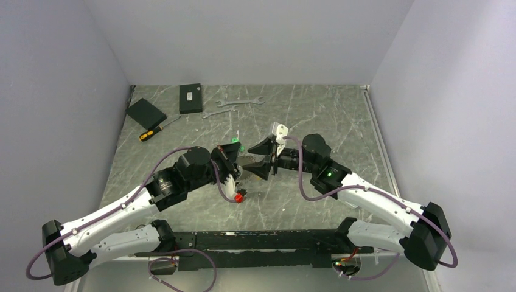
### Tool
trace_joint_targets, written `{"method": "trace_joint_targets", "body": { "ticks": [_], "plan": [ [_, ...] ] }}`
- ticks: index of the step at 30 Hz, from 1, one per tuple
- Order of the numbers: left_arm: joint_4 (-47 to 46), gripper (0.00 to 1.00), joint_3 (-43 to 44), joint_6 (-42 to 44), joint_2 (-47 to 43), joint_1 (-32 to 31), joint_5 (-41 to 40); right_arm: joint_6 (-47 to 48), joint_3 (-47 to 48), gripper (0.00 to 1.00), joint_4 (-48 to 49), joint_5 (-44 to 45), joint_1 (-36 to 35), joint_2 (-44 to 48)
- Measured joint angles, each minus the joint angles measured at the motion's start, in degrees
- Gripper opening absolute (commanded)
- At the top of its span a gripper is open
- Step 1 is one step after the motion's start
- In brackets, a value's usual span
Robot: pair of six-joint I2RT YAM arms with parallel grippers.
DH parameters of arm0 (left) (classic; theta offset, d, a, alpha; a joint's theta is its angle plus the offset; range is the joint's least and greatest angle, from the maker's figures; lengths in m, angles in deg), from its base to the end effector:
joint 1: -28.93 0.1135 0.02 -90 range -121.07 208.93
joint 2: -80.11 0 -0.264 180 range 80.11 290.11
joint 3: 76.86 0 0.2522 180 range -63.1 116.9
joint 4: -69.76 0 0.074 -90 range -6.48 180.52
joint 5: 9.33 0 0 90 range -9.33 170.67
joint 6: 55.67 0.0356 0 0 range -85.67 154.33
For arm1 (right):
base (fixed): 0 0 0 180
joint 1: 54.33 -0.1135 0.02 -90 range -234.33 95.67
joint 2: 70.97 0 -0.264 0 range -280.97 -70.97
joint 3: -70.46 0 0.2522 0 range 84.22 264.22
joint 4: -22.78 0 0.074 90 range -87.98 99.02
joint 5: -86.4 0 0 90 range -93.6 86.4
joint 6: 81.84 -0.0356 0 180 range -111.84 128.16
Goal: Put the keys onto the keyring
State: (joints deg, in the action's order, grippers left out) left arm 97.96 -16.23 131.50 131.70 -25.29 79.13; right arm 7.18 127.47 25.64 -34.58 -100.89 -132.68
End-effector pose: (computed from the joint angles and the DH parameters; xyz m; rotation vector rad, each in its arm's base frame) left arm 0.1227 -0.1686 0.3240 1.8761 0.4975 0.5296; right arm 0.1591 0.1946 0.3219 -1.0463 1.3482 1.0614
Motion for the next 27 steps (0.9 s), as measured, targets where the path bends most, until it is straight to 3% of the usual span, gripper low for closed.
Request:
{"method": "trace_joint_targets", "body": {
  "ticks": [14,17,22,27],
  "plan": [
    [-0.04,0.00,0.09,-0.66,0.02,-0.46,0.22,-2.67,0.63,0.50,2.95,3.69,-0.04,-4.70],
    [-0.07,0.00,0.09,-0.68,0.13,-0.59,0.22,-2.71,1.38,0.40,4.17,3.67,-0.11,-5.49],
    [0.07,0.00,0.20,-0.90,0.31,-0.70,0.11,-2.54,1.77,0.14,5.35,4.28,0.07,-6.43],
    [0.17,0.00,0.46,-0.90,0.44,-0.50,-1.14,-2.03,1.84,0.06,4.83,3.82,0.02,-6.69]
  ]
}}
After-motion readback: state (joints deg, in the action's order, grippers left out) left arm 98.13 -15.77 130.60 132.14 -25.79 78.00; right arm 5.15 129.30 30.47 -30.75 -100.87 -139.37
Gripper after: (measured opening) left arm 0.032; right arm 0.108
